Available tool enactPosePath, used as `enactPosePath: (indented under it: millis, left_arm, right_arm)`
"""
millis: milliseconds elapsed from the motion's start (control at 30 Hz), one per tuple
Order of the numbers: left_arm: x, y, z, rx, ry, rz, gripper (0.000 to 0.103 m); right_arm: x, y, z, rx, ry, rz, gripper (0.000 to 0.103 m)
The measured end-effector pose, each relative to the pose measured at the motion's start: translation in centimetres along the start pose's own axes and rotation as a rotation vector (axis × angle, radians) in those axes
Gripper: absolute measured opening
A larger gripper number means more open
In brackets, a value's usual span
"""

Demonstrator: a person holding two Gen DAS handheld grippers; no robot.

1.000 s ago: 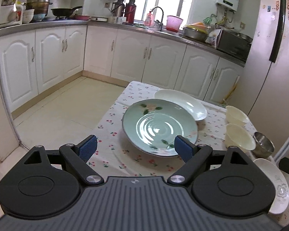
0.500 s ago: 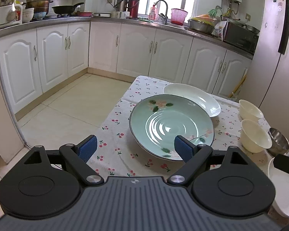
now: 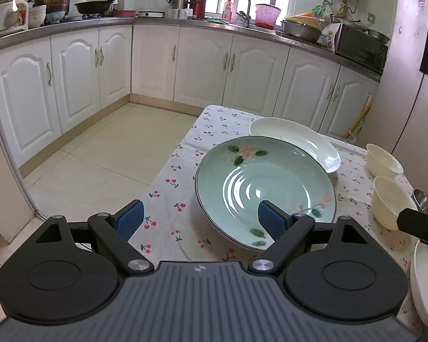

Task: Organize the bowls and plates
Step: 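Close the left gripper on the rim of the green plate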

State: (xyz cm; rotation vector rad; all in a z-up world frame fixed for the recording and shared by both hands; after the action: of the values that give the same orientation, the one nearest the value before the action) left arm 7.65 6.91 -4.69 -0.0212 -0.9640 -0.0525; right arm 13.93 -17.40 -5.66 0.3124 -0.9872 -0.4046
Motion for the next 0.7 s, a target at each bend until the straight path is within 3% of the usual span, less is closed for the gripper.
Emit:
enactPosePath:
  millis: [233, 433, 600, 700]
  left_arm:
    - [0.5, 1.6, -1.6, -0.030, 0.004, 0.053, 0.103]
    - [0.8, 3.2, -3.2, -0.069, -0.006, 0.115, 0.103]
    - [1.1, 3.4, -4.8, -0.113, 0.007, 0.156, 0.086]
    - [1.3, 3.8, -5.9, -0.133, 0.021, 0.181, 0.076]
  right_arm:
    - [0.9, 0.3, -2.7, 0.040, 0.013, -0.026, 0.101]
    - [1.5, 0.2, -5.2, 0.093, 0.045, -0.066, 0.086]
    - [1.3, 0.1, -7.2, 0.137, 0.078, -0.114, 0.073]
    - [1.2, 0.2, -8.0, 0.170, 0.100, -0.149, 0.071]
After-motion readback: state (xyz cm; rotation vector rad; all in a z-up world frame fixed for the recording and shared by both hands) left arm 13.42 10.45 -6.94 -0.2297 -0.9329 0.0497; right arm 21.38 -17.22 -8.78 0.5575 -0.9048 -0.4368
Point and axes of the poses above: each gripper's, at about its wrist camera, not at the fingertips, and z roughly against the way its jaws point, y to its left, x to its top, the point moved 1 cm from there along -z, roughly the way its jaws point, and after that the axes turned 9 degrees about -z, right-handed, at the moved point
